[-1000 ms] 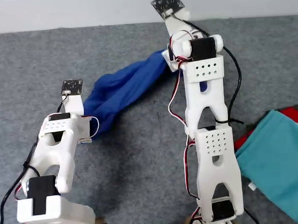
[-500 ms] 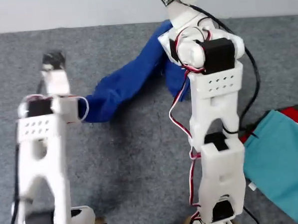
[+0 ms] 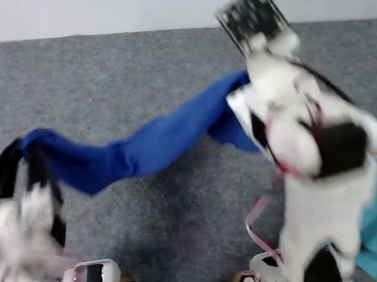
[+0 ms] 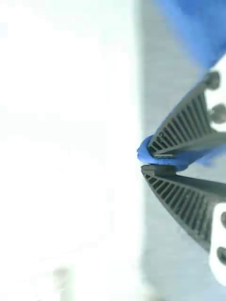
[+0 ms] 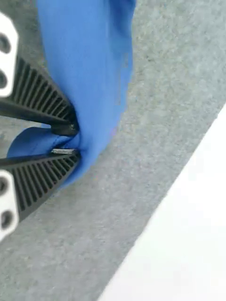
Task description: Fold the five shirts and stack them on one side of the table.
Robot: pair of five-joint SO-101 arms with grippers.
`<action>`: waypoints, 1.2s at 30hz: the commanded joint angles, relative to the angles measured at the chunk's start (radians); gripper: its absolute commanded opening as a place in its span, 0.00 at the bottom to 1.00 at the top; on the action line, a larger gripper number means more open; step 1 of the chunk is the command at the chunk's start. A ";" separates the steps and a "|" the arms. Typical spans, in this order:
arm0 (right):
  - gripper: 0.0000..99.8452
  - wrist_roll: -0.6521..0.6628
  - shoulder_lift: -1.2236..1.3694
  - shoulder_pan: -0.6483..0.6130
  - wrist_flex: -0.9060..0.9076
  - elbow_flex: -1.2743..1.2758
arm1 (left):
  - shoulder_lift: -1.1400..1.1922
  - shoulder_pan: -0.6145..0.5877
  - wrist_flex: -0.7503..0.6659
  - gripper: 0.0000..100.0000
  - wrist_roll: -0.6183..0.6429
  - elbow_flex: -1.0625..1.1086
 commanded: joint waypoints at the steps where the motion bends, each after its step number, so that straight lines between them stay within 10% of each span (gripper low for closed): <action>1: 0.01 -0.005 -0.252 0.004 0.041 0.141 | -0.060 -0.002 0.009 0.01 0.003 -0.193; 15: 0.01 0.046 -0.372 0.045 -0.137 0.695 | 0.103 -0.095 -0.087 0.01 0.003 -0.242; 29: 0.01 0.044 0.176 0.054 -0.688 0.753 | 0.595 -0.054 -0.873 0.01 0.005 0.329; 36: 0.01 0.044 0.498 0.116 -0.875 0.516 | 1.034 -0.018 -1.128 0.01 0.003 0.285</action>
